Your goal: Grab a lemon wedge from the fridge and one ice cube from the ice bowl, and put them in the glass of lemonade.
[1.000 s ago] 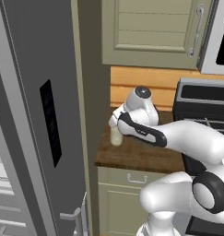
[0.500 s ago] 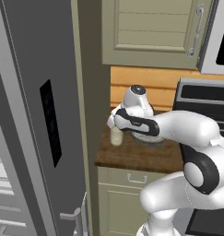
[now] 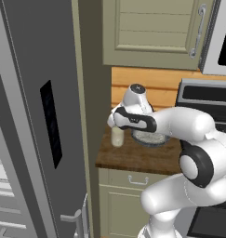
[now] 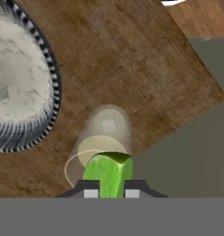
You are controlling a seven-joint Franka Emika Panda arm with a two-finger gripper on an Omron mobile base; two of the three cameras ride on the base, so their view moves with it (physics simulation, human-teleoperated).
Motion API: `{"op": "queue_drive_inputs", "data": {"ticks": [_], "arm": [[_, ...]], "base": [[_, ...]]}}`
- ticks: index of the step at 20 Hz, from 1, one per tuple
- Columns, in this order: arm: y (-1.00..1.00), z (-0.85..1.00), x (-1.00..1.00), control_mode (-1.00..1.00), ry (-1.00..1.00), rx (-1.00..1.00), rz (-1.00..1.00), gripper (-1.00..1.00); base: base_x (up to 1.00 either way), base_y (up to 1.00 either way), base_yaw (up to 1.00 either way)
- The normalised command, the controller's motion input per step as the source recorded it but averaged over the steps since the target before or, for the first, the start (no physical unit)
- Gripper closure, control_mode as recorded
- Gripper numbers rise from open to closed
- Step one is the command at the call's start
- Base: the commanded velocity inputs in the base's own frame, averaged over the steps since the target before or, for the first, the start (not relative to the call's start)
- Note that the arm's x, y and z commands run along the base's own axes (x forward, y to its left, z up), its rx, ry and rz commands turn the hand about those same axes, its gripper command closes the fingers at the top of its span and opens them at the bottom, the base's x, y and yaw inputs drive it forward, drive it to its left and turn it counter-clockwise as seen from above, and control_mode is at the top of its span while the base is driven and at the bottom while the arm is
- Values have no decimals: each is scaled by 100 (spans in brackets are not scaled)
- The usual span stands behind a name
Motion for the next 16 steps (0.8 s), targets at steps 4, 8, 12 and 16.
{"op": "queue_drive_inputs", "data": {"ticks": [4, 8, 12, 16], "arm": [[0, -7, 6, -100, 0, 0, 0, 100], [0, 0, 0, -100, 0, 0, 0, 100], [0, 0, 0, -100, 0, 0, 0, -100], [0, 0, 0, -100, 0, 0, 0, -100]], "base": [[0, 0, 0], [0, 0, 0], [0, 0, 0], [0, 0, 0]]}}
